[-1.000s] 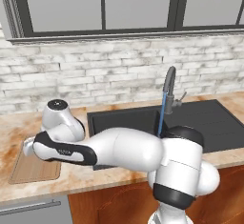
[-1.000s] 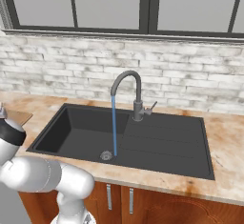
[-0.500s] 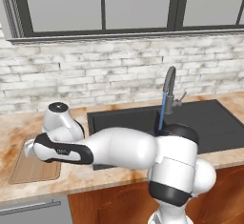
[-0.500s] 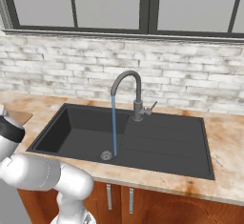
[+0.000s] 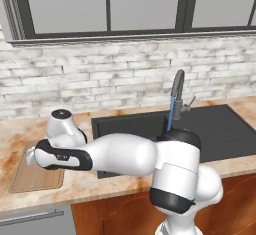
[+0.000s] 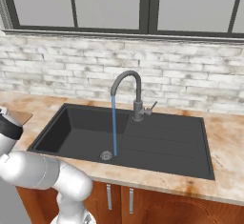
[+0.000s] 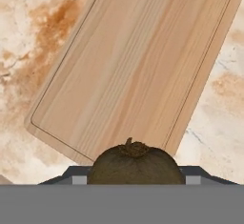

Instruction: Pick the kiwi from the sink and place it on the cutting board to airdry. Then turn off the sink faucet.

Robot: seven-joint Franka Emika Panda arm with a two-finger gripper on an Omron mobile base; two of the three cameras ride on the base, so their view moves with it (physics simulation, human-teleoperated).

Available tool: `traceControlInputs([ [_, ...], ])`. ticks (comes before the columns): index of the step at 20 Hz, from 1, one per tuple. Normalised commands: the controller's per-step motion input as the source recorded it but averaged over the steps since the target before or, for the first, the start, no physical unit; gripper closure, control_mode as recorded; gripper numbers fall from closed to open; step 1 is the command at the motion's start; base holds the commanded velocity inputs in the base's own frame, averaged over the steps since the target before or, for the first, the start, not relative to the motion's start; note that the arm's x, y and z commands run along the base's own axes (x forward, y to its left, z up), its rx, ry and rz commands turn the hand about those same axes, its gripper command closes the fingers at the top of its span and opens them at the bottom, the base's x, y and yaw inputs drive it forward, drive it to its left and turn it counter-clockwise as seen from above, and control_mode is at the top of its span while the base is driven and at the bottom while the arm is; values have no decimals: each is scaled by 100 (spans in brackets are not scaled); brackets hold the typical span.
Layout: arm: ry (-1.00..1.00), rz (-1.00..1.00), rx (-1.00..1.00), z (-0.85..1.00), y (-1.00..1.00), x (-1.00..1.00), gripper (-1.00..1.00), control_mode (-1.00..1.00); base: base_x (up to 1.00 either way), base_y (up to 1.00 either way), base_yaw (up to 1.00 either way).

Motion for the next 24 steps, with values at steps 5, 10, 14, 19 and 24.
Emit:
traceControlInputs([
  [5, 1, -3, 0, -11, 7, 6, 100, -100, 0, 0, 0],
  [10, 3, -3, 0, -17, 0, 5, 100, -100, 0, 0, 0],
  [14, 3, -3, 0, -18, 0, 6, 100, -100, 0, 0, 0],
  [19, 1, -3, 0, -14, 11, 9, 100, -100, 0, 0, 0],
  [24, 1, -4, -2, -16, 18, 10, 100, -100, 0, 0, 0],
])
